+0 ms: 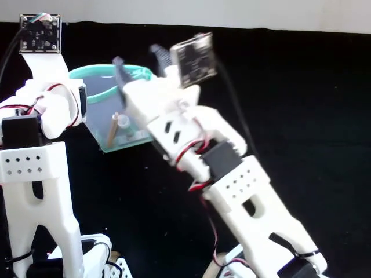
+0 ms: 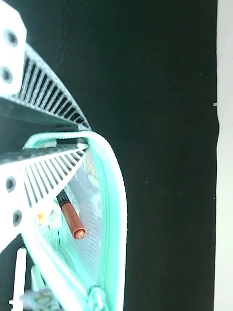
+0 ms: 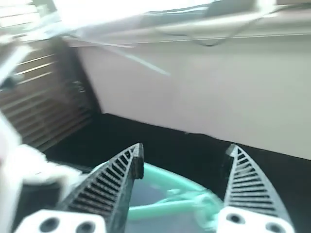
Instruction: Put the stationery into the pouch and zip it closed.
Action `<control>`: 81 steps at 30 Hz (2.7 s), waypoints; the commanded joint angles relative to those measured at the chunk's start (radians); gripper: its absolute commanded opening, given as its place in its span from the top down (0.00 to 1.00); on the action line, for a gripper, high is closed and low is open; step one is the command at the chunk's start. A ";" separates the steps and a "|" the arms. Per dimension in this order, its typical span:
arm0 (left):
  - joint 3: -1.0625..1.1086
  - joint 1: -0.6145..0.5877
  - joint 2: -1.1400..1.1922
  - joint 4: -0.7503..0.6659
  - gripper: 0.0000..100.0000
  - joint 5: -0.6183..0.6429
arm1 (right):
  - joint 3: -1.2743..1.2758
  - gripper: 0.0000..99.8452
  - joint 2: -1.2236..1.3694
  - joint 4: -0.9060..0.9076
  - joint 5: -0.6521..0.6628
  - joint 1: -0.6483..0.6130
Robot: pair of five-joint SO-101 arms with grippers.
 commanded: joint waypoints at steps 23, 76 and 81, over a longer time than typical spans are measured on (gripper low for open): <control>0.005 -0.064 0.031 -0.040 0.99 0.006 | 0.305 0.74 -0.038 0.418 0.796 0.314; 0.013 -0.185 0.030 -0.063 0.99 0.008 | 0.674 0.99 0.197 -0.073 0.941 0.314; 0.013 -0.182 0.030 -0.061 0.99 0.008 | 0.751 0.99 -0.053 0.085 0.933 0.337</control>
